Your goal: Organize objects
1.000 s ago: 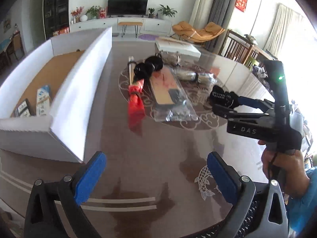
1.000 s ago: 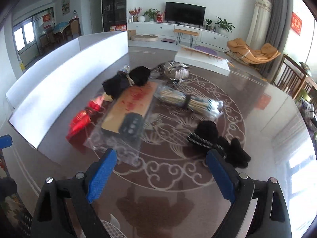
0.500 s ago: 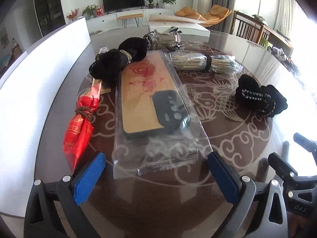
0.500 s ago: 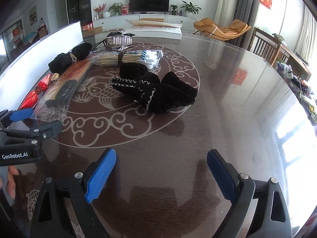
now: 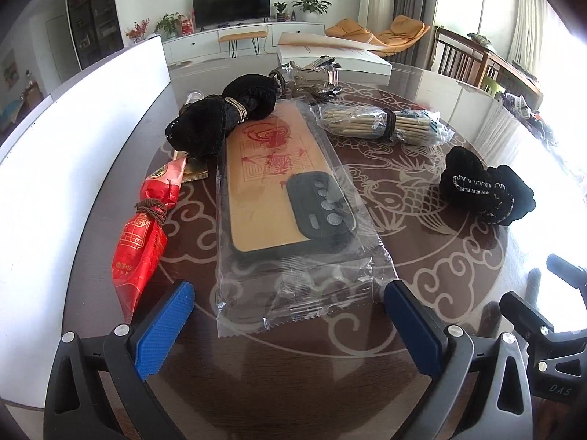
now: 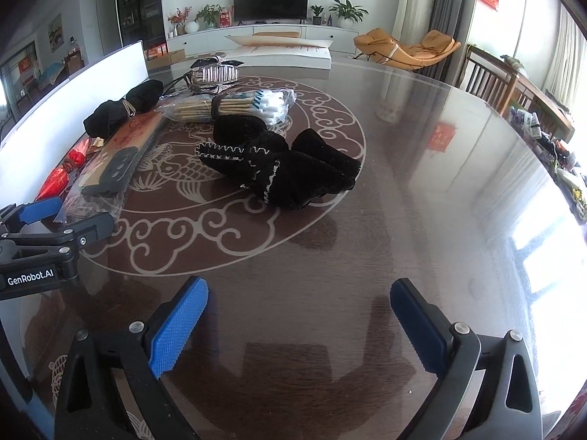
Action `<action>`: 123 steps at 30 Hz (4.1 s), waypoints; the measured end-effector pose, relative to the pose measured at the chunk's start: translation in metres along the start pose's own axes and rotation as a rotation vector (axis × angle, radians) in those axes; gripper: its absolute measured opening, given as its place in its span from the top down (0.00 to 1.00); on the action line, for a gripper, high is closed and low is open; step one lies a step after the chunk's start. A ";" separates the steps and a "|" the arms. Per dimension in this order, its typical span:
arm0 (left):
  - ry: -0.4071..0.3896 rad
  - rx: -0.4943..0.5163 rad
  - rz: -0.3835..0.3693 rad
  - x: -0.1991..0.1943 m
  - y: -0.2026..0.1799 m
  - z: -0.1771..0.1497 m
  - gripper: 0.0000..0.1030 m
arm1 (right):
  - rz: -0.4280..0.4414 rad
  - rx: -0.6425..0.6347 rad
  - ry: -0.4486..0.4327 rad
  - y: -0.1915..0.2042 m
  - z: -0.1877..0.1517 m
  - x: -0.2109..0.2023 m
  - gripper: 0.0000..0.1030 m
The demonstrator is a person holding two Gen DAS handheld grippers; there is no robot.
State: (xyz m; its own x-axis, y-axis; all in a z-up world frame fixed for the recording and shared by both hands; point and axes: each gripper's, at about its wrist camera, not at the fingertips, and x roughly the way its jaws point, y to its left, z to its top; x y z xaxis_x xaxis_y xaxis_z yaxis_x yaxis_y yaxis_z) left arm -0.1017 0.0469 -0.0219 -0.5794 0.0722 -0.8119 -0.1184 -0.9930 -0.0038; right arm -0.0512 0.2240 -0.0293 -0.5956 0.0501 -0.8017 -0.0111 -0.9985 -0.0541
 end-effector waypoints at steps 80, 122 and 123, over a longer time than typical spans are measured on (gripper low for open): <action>-0.124 -0.048 -0.040 -0.064 0.028 0.016 0.00 | 0.036 0.002 0.004 0.003 0.004 -0.002 0.02; 0.078 0.023 -0.015 -0.012 0.035 -0.023 0.00 | 0.193 -0.489 0.114 0.019 0.096 0.028 0.02; 0.101 0.027 -0.021 -0.012 0.036 -0.021 0.00 | 0.208 -0.501 0.148 0.022 0.097 0.037 0.04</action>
State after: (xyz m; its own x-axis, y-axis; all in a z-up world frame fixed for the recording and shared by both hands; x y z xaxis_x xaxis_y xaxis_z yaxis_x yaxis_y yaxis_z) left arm -0.0820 0.0082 -0.0248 -0.4923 0.0815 -0.8666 -0.1521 -0.9883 -0.0066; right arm -0.1513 0.2016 -0.0020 -0.4252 -0.1075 -0.8987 0.4985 -0.8566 -0.1334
